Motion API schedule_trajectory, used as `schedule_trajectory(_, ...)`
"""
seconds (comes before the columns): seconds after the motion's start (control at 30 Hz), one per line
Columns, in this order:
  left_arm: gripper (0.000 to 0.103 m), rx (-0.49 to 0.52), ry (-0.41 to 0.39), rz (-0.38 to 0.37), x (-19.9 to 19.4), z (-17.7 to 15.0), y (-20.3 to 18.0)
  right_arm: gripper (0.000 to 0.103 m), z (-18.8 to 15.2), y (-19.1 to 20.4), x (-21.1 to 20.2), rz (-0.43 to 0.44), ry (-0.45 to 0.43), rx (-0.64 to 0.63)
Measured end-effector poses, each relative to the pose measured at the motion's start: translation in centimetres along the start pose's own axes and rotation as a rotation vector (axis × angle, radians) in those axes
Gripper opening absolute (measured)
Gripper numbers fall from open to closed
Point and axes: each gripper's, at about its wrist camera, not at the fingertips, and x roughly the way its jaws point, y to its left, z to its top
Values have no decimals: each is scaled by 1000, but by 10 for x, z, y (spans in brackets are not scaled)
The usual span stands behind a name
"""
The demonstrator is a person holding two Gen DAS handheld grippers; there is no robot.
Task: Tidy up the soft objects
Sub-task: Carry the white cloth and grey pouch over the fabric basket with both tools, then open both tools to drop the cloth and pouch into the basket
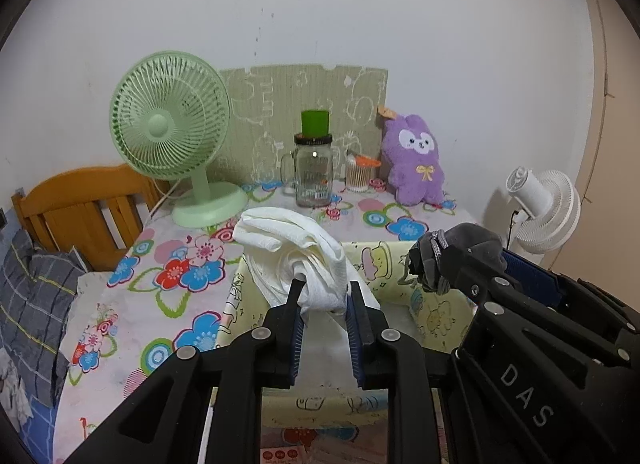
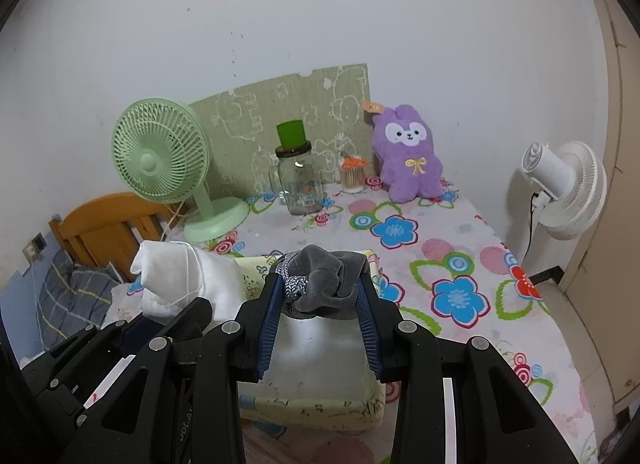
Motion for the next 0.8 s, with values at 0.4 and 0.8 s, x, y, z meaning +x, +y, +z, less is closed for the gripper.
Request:
schedule_trajectory(0.4,20,-32,111,-29,43,-5,4,40,-4,-7,49,-3,75,34)
schedule_trajectory(0.8,30,-36,168,-37,66,-8,1,40,-6,-12,81,-8,107,21)
